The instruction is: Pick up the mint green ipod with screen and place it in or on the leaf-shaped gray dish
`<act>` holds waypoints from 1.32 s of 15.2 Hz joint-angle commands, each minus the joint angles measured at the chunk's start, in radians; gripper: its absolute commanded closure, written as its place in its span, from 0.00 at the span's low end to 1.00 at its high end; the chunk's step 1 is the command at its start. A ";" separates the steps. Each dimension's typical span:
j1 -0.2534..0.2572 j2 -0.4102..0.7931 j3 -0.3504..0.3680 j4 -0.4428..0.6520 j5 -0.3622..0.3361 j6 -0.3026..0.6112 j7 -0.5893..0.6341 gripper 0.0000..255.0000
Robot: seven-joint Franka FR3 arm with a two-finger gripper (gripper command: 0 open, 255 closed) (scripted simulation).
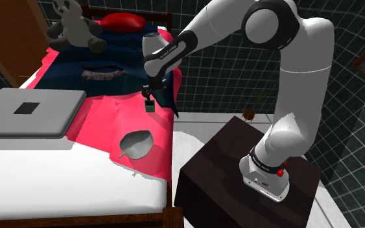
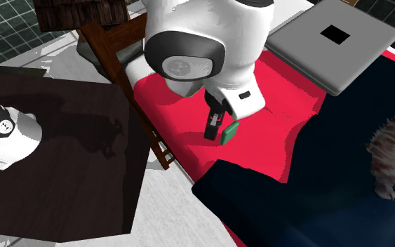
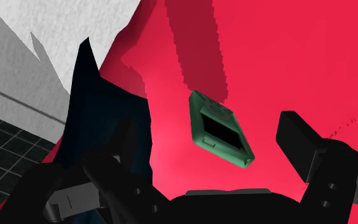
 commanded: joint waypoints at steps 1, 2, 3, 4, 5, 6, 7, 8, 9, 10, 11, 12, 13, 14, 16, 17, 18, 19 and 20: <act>0.012 0.078 -0.004 0.082 -0.005 0.007 0.021 0.00; 0.016 0.117 -0.007 0.124 -0.007 0.009 0.028 0.00; 0.019 0.156 -0.010 0.167 -0.008 0.009 0.034 0.00; 0.021 0.177 -0.012 0.192 -0.009 0.008 0.037 0.00; 0.022 0.186 -0.012 0.192 -0.010 0.017 0.037 0.00; 0.022 0.196 -0.013 0.193 -0.011 0.026 0.038 0.00; 0.023 0.205 -0.014 0.193 -0.012 0.035 0.039 0.00; 0.023 0.214 -0.015 0.194 -0.013 0.044 0.039 0.00; 0.024 0.224 -0.016 0.195 -0.014 0.053 0.040 0.00; 0.025 0.234 -0.017 0.196 -0.015 0.061 0.040 0.00; 0.025 0.244 -0.018 0.197 -0.016 0.070 0.041 0.00; 0.025 0.249 -0.018 0.198 -0.017 0.075 0.041 0.00; 0.025 0.250 -0.018 0.198 -0.017 0.075 0.041 0.00; 0.025 0.250 -0.018 0.198 -0.017 0.075 0.041 0.00; 0.025 0.250 -0.018 0.198 -0.017 0.075 0.041 0.00; 0.025 0.250 -0.018 0.198 -0.017 0.075 0.041 0.00; 0.025 0.250 -0.018 0.198 -0.017 0.075 0.041 0.00; 0.025 0.249 -0.018 0.198 -0.017 0.074 0.041 0.00; 0.025 0.249 -0.018 0.198 -0.017 0.074 0.041 1.00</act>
